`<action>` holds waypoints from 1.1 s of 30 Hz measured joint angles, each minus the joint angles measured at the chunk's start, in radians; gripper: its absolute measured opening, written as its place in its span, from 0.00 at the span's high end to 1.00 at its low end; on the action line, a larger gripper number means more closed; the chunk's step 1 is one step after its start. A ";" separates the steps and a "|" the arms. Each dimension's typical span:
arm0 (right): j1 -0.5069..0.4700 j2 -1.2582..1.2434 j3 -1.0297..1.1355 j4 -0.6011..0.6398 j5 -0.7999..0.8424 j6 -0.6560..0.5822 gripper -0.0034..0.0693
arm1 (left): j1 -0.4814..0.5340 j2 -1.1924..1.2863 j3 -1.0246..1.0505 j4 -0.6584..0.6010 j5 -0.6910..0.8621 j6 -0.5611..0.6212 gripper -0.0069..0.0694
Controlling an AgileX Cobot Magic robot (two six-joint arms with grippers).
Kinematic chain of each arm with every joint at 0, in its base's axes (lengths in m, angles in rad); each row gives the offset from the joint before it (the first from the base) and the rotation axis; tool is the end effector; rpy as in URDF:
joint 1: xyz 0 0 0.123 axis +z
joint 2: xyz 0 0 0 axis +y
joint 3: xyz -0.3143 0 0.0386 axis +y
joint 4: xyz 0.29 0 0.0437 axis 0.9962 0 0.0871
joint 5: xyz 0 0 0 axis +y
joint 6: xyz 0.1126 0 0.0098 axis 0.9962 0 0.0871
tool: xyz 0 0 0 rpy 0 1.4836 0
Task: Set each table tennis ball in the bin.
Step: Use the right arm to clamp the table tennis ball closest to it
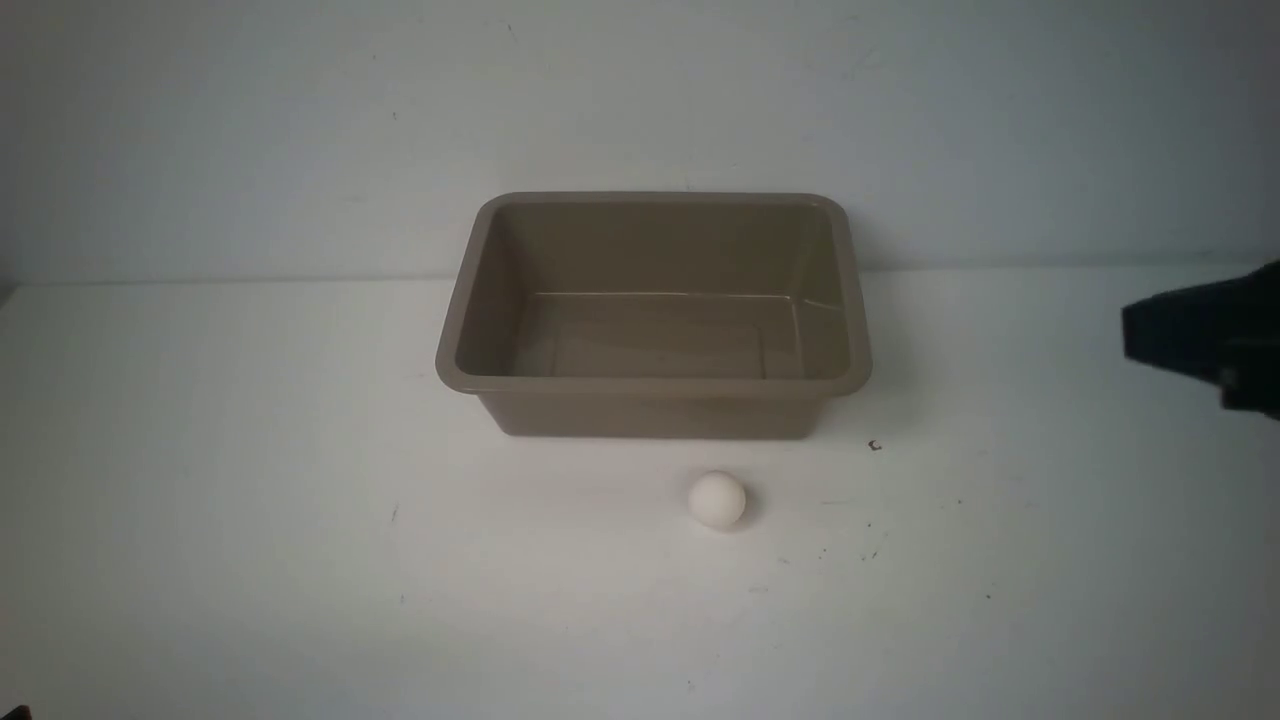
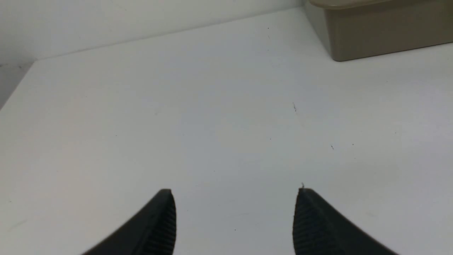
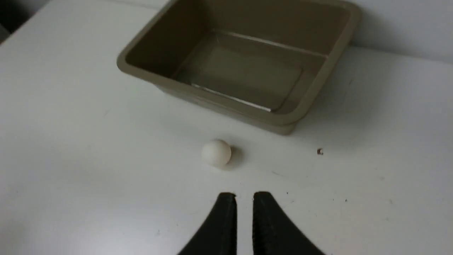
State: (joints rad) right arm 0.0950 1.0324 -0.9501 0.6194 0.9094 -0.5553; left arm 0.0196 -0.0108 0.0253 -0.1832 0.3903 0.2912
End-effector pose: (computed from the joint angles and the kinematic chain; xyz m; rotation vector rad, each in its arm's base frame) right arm 0.2284 0.0738 0.3600 -0.4990 2.2698 0.5386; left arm 0.0833 -0.0062 0.1631 0.1433 1.8764 0.0315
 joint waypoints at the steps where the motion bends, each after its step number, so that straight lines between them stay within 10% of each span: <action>1: 0.005 0.019 0.000 -0.005 0.000 -0.001 0.89 | 0.000 0.000 0.000 0.000 0.000 0.000 0.38; 8: 0.247 0.209 -0.008 -0.165 -0.087 0.065 0.90 | 0.000 0.000 0.000 0.000 0.000 0.000 0.38; 16: 0.539 0.431 -0.171 -0.642 -0.120 0.465 0.90 | 0.000 0.000 0.000 0.000 0.000 0.000 0.38; 33: 0.587 0.747 -0.374 -0.717 -0.107 0.582 0.72 | 0.000 0.000 0.000 0.001 0.000 0.000 0.38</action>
State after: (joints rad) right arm 0.6816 1.7791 -1.3243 -0.0972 0.8026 0.0271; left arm 0.0196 -0.0108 0.0253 -0.1822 0.3903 0.2912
